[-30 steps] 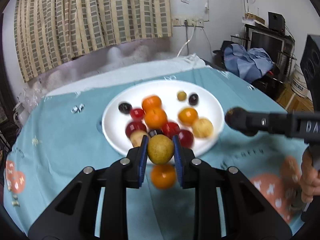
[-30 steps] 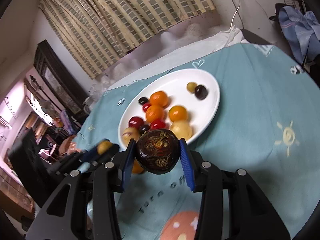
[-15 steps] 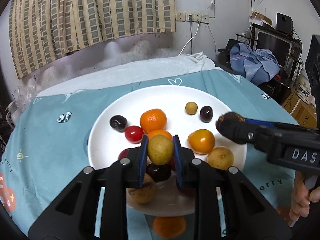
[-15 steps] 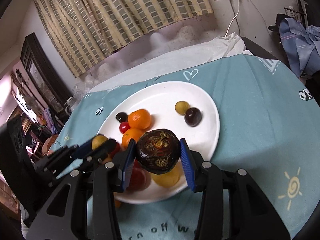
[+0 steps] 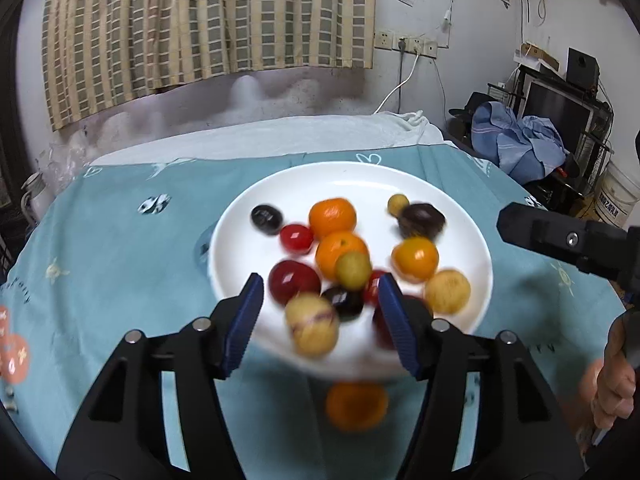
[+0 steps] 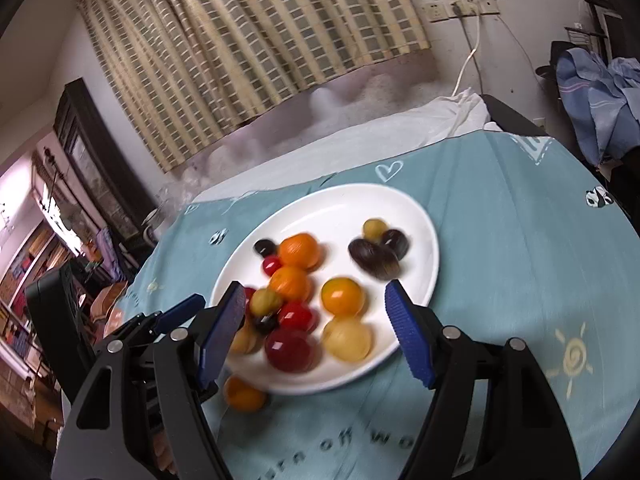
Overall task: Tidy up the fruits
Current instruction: 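Place the yellow fruit on the plate with the left gripper while the right places the brown fruit, then grasp the last mandarin with the left gripper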
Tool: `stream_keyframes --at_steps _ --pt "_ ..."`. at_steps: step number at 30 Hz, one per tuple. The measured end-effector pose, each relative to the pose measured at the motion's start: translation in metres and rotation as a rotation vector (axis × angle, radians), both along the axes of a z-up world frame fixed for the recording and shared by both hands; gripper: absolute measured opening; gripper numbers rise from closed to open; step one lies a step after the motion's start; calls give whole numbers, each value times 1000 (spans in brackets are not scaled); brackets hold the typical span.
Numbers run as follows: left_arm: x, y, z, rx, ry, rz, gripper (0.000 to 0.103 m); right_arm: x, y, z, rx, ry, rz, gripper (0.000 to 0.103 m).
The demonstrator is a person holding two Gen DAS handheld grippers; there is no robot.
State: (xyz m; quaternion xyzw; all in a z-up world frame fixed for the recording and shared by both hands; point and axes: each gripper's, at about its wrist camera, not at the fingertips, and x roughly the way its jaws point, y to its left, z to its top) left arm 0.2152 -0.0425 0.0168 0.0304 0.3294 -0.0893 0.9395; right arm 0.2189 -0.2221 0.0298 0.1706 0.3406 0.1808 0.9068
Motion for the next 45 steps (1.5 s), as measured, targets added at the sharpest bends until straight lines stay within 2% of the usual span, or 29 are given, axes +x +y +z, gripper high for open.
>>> stream_keyframes --at_steps 6,11,13,20,22,24,33,34,36,45 --pt "-43 20 -11 -7 31 -34 66 -23 16 -8 96 92 110 72" --pt "-59 17 -22 3 56 -99 66 -27 37 -21 182 197 229 67" --pt "-57 12 -28 7 76 -120 66 -26 42 -27 188 234 253 60" --pt "-50 -10 -43 79 99 -160 66 -10 56 -49 150 321 246 56" --pt "-44 -13 -45 89 111 -157 66 -4 62 -55 138 347 246 51" --pt "-39 -16 -45 104 111 -144 61 0 67 -59 120 354 238 51" --pt "-29 -24 -47 145 121 -132 60 13 68 -75 151 394 229 48" --pt "-29 -24 -47 147 123 -134 57 12 66 -76 158 394 228 46" --pt "-27 -25 -48 149 132 -140 40 12 63 -78 172 393 231 43" --pt "-32 -28 -46 165 107 -142 39 8 63 -75 170 367 231 40"
